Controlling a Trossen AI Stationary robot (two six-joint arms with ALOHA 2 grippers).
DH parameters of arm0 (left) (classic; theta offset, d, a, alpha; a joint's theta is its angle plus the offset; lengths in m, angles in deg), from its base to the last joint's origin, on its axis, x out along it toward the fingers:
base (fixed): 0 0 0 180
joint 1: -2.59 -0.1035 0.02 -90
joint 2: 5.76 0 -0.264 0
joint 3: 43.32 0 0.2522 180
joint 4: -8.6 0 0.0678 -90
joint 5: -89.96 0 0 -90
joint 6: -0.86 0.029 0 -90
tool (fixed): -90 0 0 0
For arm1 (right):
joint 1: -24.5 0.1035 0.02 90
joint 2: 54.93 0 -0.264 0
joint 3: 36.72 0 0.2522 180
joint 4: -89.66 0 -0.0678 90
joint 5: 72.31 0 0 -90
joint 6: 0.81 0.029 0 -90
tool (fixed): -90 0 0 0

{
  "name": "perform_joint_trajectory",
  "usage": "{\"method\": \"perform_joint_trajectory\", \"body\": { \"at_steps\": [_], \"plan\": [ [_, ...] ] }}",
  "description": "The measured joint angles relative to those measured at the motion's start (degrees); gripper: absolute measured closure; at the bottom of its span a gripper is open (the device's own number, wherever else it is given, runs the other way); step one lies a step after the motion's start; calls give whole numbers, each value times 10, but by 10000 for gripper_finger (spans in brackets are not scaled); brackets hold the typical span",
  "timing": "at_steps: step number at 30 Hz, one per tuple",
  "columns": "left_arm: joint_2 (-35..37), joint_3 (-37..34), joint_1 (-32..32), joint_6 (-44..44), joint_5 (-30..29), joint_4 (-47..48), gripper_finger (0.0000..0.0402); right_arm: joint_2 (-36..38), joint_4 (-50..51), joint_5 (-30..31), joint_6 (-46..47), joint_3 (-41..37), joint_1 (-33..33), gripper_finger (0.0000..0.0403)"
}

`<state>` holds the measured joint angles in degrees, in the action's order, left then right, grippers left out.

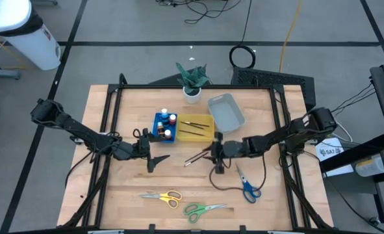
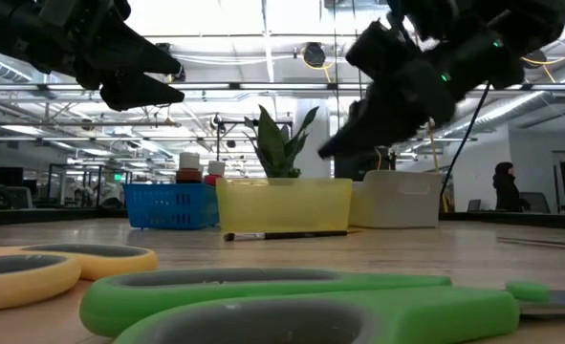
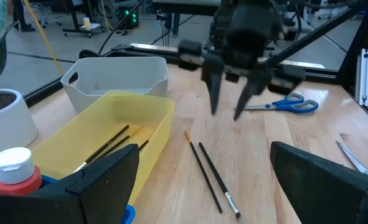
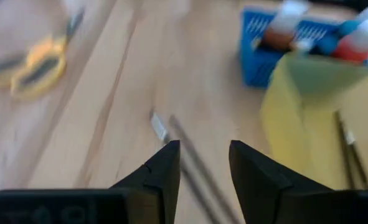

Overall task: Pick & Place Paint Supplies
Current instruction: Put the black makeup brush into the yellow bin

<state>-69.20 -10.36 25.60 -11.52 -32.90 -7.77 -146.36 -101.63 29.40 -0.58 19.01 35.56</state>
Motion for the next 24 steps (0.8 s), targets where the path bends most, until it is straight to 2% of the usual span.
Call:
{"method": "perform_joint_trajectory", "body": {
  "at_steps": [11,19,24],
  "plan": [
    [0,0,0,0,0,0,25,-87,14,0,-36,0,0,278],
    [0,0,0,1,0,0,25,-106,13,0,-46,0,-14,286],
    [0,0,0,1,0,0,25,-106,49,-8,-40,2,-14,292]
  ]
}}
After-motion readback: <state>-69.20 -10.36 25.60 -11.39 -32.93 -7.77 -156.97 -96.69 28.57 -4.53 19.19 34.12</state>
